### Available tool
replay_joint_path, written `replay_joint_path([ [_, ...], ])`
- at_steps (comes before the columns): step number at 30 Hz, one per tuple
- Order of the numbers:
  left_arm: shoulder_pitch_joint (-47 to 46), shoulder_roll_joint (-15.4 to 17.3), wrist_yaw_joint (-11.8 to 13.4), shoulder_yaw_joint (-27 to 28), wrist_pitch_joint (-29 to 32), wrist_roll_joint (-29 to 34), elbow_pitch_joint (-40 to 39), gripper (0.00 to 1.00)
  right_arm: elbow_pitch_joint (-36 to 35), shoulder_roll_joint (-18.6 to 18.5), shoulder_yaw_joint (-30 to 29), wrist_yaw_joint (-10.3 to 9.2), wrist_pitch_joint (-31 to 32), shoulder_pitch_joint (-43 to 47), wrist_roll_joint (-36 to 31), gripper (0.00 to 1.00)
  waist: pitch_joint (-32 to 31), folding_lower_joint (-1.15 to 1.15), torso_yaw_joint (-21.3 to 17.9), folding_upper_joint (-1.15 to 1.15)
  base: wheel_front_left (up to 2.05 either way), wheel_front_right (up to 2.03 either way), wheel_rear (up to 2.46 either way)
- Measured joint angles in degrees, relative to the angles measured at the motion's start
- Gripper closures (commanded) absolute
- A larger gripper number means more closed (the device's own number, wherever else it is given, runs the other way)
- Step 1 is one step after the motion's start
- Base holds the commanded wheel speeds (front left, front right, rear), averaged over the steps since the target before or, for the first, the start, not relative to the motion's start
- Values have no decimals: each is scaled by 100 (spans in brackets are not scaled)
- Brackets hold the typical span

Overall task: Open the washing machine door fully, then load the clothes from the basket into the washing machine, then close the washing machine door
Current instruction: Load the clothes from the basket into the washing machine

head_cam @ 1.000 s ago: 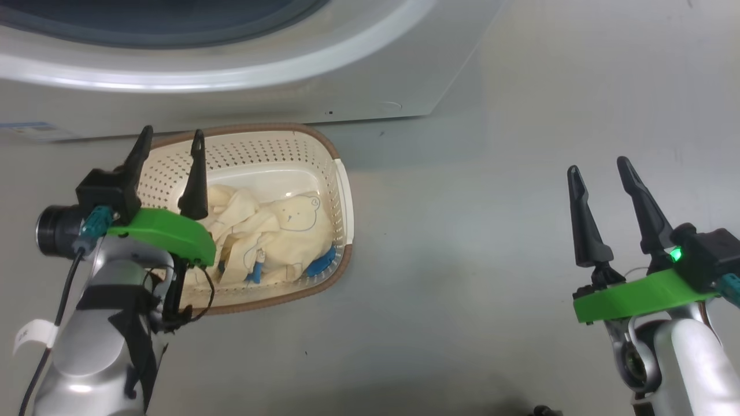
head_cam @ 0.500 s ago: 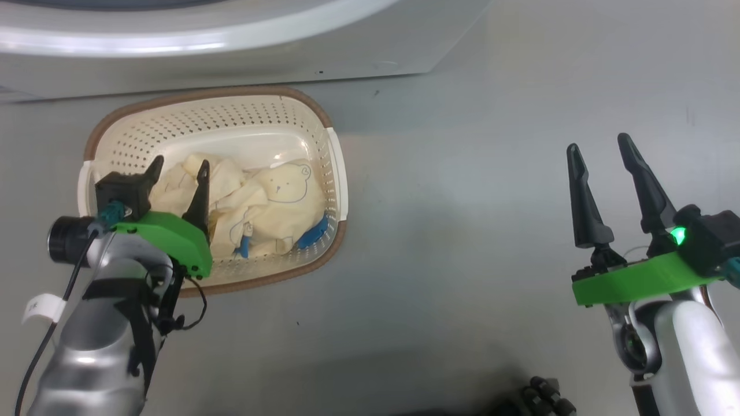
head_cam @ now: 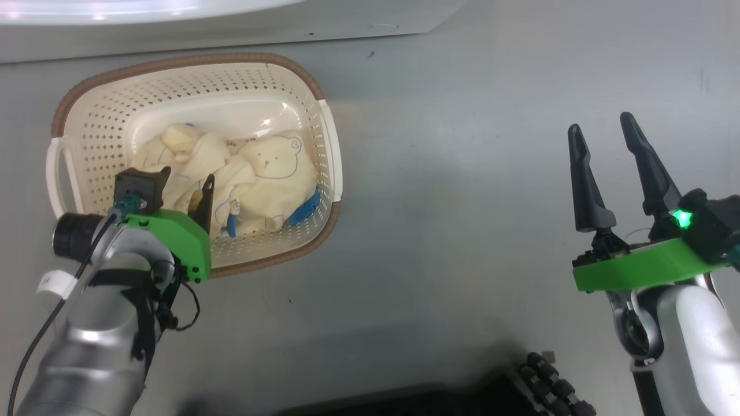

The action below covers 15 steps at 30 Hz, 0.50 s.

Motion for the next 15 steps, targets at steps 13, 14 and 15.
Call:
replay_joint_path([
  [13, -666, 8, -2, -286, 7, 132, 722, 0, -41, 2, 46, 0, -5, -131, -42, 0, 386, 0, -65, 0, 0, 0, 0],
  [14, -711, 7, -3, -310, 8, 132, 762, 0, -42, 2, 46, 0, -5, -131, -42, 0, 410, 0, -72, 0, 0, 0, 0],
  [15, -756, 3, -20, -336, 8, 131, 805, 0, -41, 2, 43, 0, -5, -132, -42, 0, 435, 0, -75, 0, 0, 0, 0],
])
